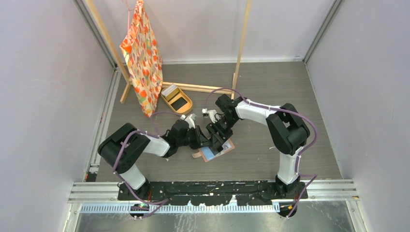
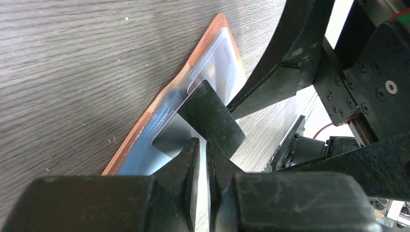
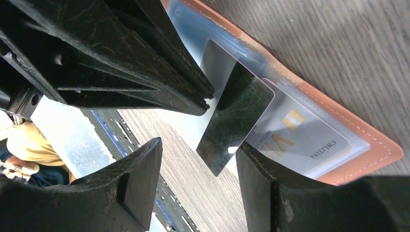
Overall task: Put the credit cards into the card holder
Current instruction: Insert the credit card into the card holder.
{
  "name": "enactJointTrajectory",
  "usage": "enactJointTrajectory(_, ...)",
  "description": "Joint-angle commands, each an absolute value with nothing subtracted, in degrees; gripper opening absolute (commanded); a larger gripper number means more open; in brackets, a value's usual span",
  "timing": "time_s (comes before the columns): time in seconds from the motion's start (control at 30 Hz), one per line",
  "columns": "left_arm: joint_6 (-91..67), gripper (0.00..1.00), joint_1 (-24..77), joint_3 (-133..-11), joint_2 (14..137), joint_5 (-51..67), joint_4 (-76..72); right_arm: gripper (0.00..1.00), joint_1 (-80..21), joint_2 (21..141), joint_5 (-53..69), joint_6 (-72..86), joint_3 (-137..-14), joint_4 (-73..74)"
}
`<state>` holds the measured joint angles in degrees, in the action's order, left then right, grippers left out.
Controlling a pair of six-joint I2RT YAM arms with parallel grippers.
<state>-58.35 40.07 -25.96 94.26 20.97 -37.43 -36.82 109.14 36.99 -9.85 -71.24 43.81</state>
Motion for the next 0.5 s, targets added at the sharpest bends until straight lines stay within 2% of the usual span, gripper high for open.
enactJointTrajectory(0.0,-57.54,0.12,40.33,-27.48,92.37,19.01,-32.12,0.63,-36.44,108.65,34.08,-9.32,-71.42,41.46)
enactJointTrajectory(0.23,-57.56,0.11,40.26,-28.32,93.28,18.87,-30.75,0.63,-35.96,107.85,31.23,-10.07,-71.14,41.66)
enactJointTrajectory(0.47,-57.74,0.11,40.25,-26.68,92.25,19.3,-35.41,0.58,-36.86,108.76,33.73,-9.94,-71.24,42.03)
